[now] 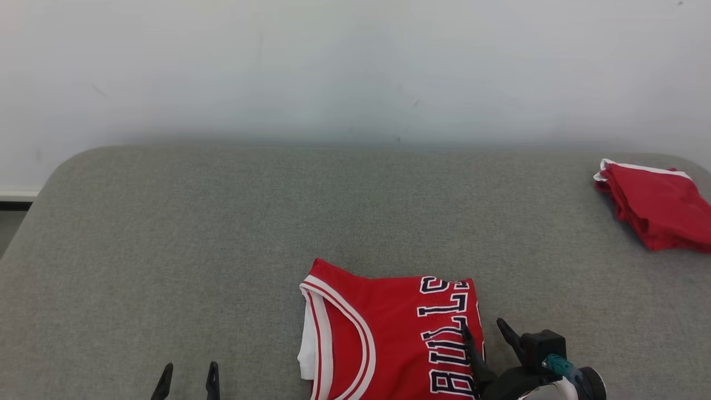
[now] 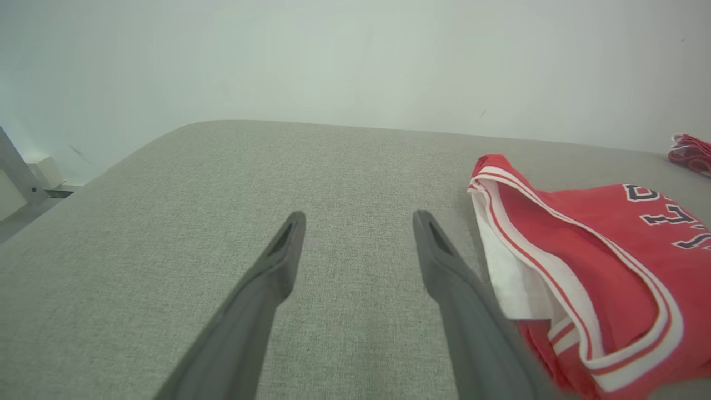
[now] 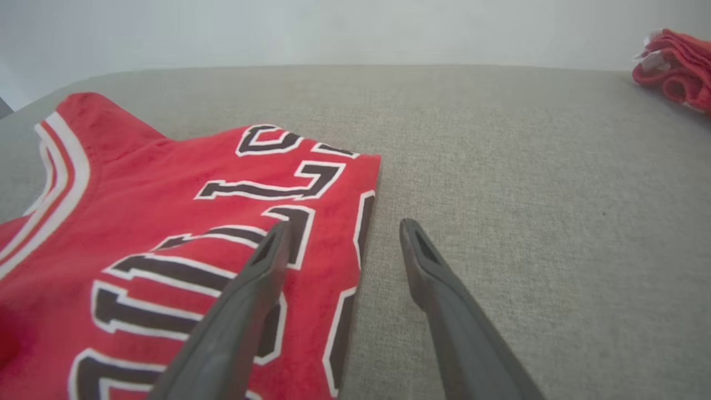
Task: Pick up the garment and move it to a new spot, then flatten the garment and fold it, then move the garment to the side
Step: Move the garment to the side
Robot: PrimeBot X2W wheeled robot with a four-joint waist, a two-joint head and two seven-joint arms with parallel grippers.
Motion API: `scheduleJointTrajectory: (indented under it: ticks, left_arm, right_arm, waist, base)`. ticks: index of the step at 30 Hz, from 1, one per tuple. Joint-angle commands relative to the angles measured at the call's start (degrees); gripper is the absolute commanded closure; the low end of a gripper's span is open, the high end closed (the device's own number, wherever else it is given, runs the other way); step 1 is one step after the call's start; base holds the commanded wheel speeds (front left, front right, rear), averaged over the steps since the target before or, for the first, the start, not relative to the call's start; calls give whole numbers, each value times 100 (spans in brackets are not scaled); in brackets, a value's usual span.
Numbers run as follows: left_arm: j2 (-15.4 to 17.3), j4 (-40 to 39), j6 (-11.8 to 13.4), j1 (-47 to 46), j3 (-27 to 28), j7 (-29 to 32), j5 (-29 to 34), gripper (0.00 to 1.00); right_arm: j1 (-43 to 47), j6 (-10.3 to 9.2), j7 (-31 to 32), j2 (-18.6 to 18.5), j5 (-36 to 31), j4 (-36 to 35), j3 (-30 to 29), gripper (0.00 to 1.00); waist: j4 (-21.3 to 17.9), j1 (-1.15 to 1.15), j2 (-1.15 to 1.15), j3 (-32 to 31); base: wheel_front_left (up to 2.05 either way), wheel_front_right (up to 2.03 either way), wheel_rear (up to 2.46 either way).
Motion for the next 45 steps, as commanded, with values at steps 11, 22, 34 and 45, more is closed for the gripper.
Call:
scheduleJointTrajectory:
  ticks: [11, 22, 34, 45]
  left_arm:
    - [-8, 90, -14, -172, 42, -17, 8, 0]
    - [-8, 38, -2, -208, -66, -17, -145, 0]
    - [-7, -57, 19, -543, -159, -17, -153, 0]
    - [-6, -319, -25, -1002, -276, -17, -48, 0]
  right_arm:
    - [-598, -11, 242, 18, 1214, 1587, 778, 0]
    - [-1386, -6, 45, -220, 1796, 1864, 1382, 100]
    - [-2879, -11, -13, -1399, 1474, 1759, 1520, 100]
    - [-4026, -12, 255, -2665, 1249, 1711, 1977, 100]
  waist:
    - [148, -1, 0, 193]
    - [52, -1, 0, 283]
    - [-295, -1, 0, 886]
    - [-505, -1, 0, 1494]
  base:
    - [0, 0, 0]
    - [0, 0, 0]
    - [0, 0, 0]
    - [0, 0, 0]
